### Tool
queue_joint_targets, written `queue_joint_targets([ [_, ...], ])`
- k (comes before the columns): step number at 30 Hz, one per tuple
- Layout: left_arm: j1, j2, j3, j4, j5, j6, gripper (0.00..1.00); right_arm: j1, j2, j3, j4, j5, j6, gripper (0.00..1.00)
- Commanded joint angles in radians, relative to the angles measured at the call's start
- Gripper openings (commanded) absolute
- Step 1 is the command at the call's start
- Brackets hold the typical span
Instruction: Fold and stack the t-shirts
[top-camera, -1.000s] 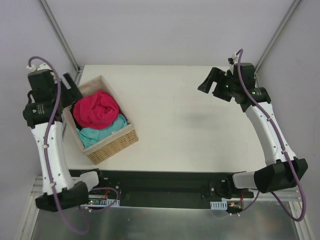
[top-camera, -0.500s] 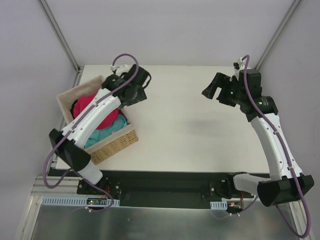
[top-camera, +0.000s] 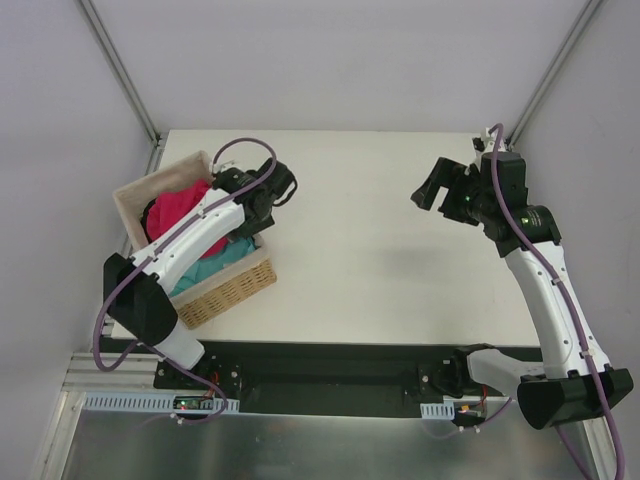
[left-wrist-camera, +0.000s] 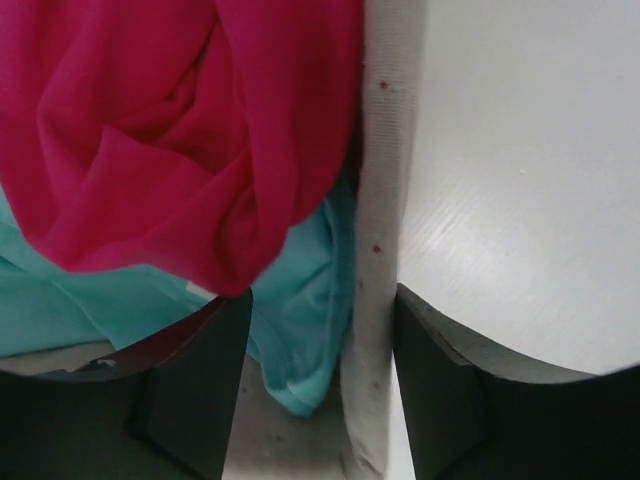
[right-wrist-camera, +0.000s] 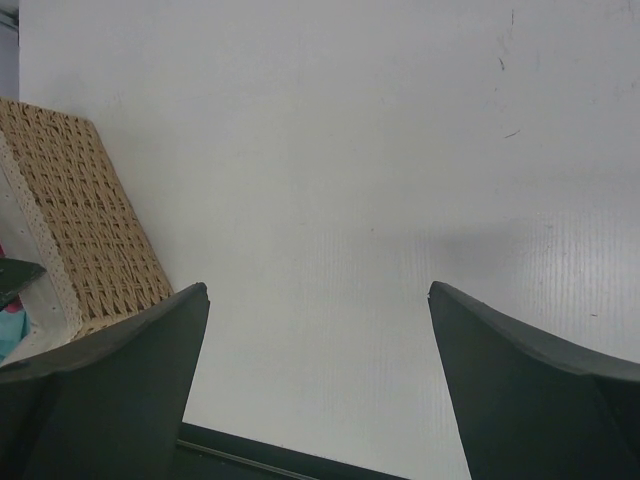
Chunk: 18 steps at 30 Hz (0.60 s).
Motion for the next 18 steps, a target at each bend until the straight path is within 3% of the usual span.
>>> queue_joint_targets([
  [1, 0.057, -0.097, -0.166, 0.242, 0.092, 0.147, 0.53, 0.002, -0.008, 0.011, -0.014, 0.002, -0.017, 0.96],
  [8, 0.103, -0.059, -0.190, 0.374, 0.124, 0.390, 0.37, 0.002, -0.007, 0.017, -0.022, 0.001, -0.011, 0.96],
  [11, 0.154, -0.073, -0.204, 0.387, 0.182, 0.525, 0.22, 0.002, -0.008, 0.024, -0.026, -0.001, -0.012, 0.96],
  [12, 0.180, -0.085, -0.216, 0.387, 0.199, 0.551, 0.11, 0.002, -0.011, 0.022, -0.028, 0.010, -0.012, 0.96],
  [13, 0.203, -0.118, -0.235, 0.390, 0.222, 0.587, 0.06, 0.002, -0.013, 0.017, -0.028, 0.015, -0.011, 0.96],
  [15, 0.292, -0.158, -0.305, 0.410, 0.310, 0.640, 0.01, 0.001, -0.013, 0.014, -0.028, 0.021, -0.011, 0.96],
  [18, 0.347, -0.261, -0.384, 0.417, 0.296, 0.753, 0.00, 0.004, -0.005, 0.014, -0.026, 0.018, -0.003, 0.96],
])
